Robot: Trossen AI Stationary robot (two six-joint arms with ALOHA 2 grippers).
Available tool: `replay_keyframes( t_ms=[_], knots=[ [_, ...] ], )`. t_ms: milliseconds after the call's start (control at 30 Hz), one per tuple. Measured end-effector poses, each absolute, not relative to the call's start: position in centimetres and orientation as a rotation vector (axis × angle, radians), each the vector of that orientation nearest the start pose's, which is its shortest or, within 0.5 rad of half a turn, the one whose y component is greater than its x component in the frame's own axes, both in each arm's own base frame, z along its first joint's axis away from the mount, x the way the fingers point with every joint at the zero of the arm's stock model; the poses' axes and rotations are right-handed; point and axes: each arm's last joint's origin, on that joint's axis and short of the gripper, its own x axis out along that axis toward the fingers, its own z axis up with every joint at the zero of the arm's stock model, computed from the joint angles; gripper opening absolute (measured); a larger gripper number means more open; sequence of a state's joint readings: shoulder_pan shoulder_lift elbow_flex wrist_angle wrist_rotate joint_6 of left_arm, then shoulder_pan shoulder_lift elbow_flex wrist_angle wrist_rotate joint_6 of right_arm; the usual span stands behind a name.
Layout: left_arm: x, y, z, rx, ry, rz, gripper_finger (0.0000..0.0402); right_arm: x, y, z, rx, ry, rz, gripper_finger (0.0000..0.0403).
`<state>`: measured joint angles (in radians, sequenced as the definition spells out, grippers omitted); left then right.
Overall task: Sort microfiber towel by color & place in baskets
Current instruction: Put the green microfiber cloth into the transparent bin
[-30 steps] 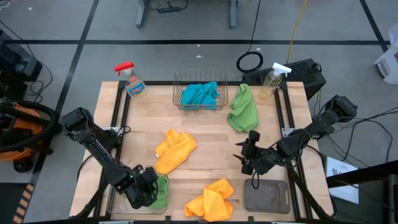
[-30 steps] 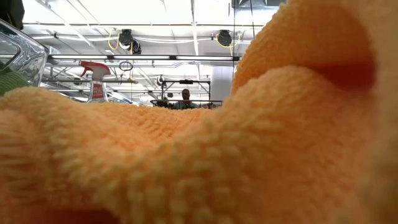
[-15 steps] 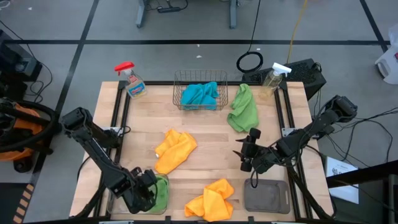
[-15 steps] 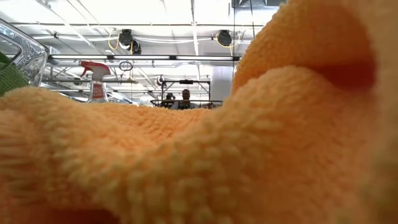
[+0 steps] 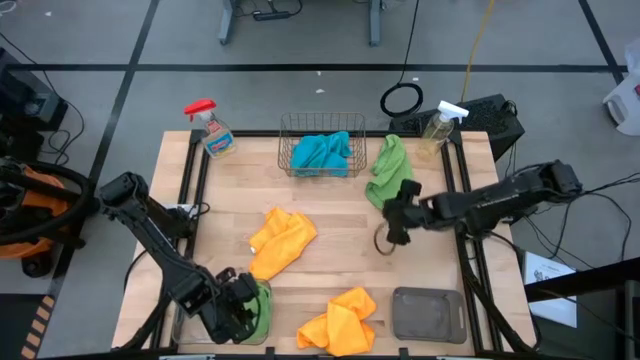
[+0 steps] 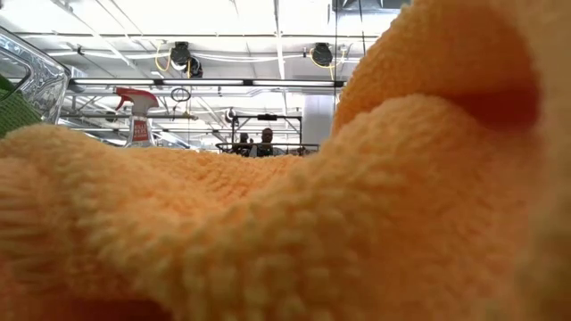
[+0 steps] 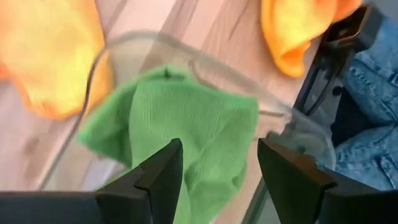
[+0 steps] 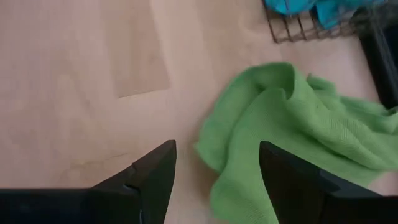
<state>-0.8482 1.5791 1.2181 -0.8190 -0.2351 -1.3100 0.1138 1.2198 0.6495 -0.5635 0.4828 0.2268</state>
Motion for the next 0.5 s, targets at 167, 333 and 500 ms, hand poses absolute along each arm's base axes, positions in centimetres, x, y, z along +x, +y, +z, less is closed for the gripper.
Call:
replay_keyframes(
  t_ms=[167, 333, 500],
  knots=[
    [21.8, -22.3, 25.6, -0.428, 1.059, 0.166, 0.0212, 21.0, -2.6, 18.6, -0.088, 1.065, -0.467, 0.0221],
    [22.5, -21.5, 26.0, -0.254, 0.915, 0.211, 0.0212, 20.7, -5.5, 18.6, -0.048, 1.072, -0.48, 0.0221],
    [23.4, -20.5, 26.3, -0.148, 0.762, 0.328, 0.0212, 19.8, -8.2, 18.6, 0.047, 1.086, -0.525, 0.0222]
  ],
)
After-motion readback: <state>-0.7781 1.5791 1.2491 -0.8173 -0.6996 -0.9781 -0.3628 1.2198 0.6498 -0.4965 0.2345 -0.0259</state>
